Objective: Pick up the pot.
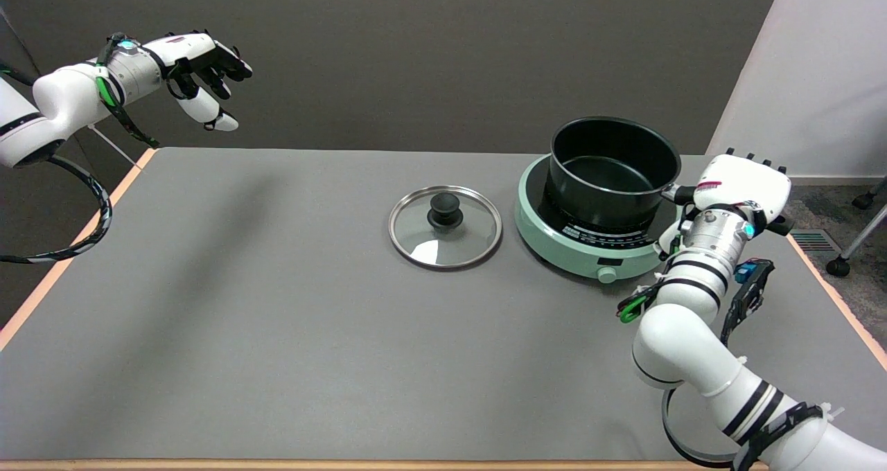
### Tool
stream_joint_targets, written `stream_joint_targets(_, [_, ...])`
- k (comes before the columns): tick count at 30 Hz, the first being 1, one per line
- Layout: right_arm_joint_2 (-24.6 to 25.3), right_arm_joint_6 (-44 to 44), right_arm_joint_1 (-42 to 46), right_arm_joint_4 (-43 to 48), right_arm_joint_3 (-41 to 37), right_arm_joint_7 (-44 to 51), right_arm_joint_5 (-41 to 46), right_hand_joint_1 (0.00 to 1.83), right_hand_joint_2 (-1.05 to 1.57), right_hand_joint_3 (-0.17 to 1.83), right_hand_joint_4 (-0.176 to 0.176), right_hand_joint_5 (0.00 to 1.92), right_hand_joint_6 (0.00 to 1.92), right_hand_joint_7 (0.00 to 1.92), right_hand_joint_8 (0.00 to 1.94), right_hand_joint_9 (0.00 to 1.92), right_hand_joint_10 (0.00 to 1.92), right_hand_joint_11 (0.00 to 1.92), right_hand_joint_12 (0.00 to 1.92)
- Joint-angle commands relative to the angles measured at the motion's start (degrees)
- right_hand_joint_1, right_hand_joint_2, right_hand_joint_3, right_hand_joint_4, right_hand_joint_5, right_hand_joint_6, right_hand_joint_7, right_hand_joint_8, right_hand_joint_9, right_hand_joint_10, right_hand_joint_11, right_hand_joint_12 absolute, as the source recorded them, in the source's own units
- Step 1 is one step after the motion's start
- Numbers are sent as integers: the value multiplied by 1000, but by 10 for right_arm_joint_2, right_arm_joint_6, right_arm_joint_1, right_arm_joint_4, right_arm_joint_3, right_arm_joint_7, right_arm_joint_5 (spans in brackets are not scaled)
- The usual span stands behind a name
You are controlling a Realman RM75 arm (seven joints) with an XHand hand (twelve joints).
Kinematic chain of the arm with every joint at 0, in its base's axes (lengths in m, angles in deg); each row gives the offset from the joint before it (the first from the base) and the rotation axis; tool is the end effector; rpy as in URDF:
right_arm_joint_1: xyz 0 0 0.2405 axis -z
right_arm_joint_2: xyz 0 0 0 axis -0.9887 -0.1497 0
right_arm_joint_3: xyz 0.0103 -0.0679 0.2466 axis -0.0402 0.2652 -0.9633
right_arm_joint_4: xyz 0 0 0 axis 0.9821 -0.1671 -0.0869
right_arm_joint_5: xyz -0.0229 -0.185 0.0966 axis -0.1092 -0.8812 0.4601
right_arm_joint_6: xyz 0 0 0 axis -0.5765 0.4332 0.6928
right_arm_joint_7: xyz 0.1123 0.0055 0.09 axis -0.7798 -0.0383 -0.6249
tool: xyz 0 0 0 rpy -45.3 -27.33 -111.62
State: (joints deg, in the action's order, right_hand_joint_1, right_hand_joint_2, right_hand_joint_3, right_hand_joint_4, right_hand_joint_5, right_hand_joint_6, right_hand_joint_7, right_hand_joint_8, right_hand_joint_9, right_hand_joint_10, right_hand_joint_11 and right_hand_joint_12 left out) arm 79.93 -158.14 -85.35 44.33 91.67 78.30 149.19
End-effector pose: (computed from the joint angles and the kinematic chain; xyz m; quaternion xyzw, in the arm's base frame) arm -0.2144 -0.2895 0.4008 0.2762 0.0974 0.0056 0.9562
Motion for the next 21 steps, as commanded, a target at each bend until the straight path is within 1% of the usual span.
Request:
stream_joint_targets(1, [0, 1, -1, -9, 1, -2, -3, 1302, -75, 1411, -17, 1158, 1158, 1158, 1158, 1158, 1158, 1158, 1158])
stream_joint_targets(4, [-1, 1, -1, -13, 1, -4, -3, 1308, -44, 1703, -33, 1203, 1203, 1203, 1203, 1203, 1203, 1203, 1203])
stream_joint_targets(6, [-1, 1, -1, -15, 1, -5, -2, 1307, -55, 1833, -37, 1211, 1211, 1211, 1211, 1211, 1211, 1211, 1211])
stream_joint_targets(14, [-1, 2, -1, -23, 0, -7, 1, 1283, -9, 1833, -50, 1234, 1234, 1234, 1234, 1234, 1234, 1234, 1234])
stream_joint_targets(17, [-1, 2, 0, -25, 0, -7, 2, 1304, 12, 1833, -64, 1273, 1273, 1273, 1273, 1273, 1273, 1273, 1273])
stream_joint_targets(19, [-1, 2, 0, -26, 0, -7, 6, 1310, 62, 1833, -80, 1318, 1318, 1318, 1318, 1318, 1318, 1318, 1318])
stream_joint_targets(21, [-1, 2, 0, -28, 0, -7, 8, 1314, 65, 1833, -87, 1338, 1338, 1338, 1338, 1338, 1338, 1338, 1338])
